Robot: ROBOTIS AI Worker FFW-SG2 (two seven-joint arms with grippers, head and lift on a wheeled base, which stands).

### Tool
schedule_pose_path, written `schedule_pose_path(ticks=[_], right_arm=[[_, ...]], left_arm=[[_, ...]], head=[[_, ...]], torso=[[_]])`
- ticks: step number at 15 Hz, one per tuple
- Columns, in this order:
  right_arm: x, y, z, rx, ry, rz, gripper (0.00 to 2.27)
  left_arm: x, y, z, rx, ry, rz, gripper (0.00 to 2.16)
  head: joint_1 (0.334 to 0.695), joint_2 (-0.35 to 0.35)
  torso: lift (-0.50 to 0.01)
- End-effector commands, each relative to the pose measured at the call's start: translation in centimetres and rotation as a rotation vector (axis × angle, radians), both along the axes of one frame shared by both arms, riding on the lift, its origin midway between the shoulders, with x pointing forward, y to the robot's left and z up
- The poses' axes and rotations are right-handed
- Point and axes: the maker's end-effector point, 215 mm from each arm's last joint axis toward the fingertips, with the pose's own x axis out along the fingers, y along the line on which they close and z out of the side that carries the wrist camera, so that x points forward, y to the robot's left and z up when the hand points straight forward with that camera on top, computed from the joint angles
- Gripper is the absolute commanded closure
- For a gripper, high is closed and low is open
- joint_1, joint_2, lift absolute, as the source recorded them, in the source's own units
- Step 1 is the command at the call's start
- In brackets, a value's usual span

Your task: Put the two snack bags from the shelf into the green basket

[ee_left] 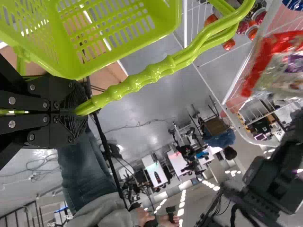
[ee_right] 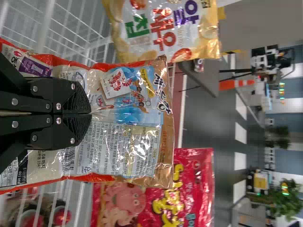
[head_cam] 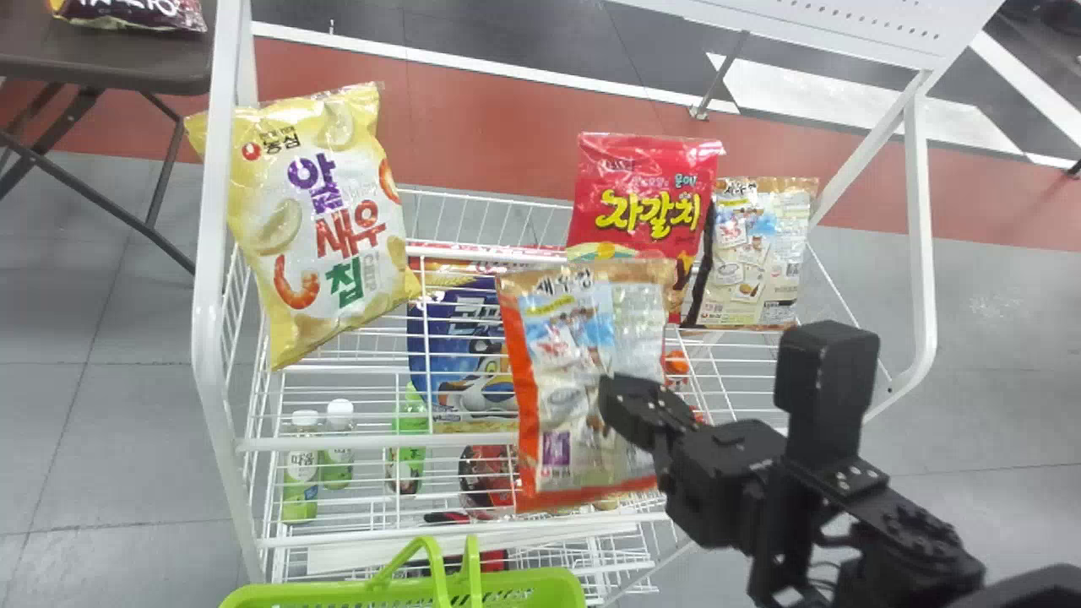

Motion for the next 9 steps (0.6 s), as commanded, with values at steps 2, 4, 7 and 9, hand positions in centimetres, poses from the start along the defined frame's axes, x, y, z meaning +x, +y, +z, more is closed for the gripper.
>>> schedule_pose_path(ticks=[2,4,7,9], right_arm=[[-4.5,-1.0,-2.0,-0.013,0.163,-0.002,2.08],[-8.2,-1.1,-4.2,0.0,0.3,0.005,2.08],[-12.8,-1.0,-6.5,0.032,0.47,0.017,2.08],[-12.7,-0.8,-6.2,0.032,0.462,0.029,2.08]], left_arm=[[0.1,0.0,0.4,-0.004,-0.009,0.003,1.81],[0.1,0.0,0.4,-0.005,-0.011,0.004,1.8],[0.2,0.0,0.4,-0.005,-0.011,0.006,1.81],[0.2,0.0,0.4,-0.005,-0.011,0.006,1.8]], head=[[0.695,-0.35],[0.695,-0.35],[0.695,-0.35],[0.695,-0.35]], torso=[[-0.011],[-0.011],[-0.011],[-0.011]])
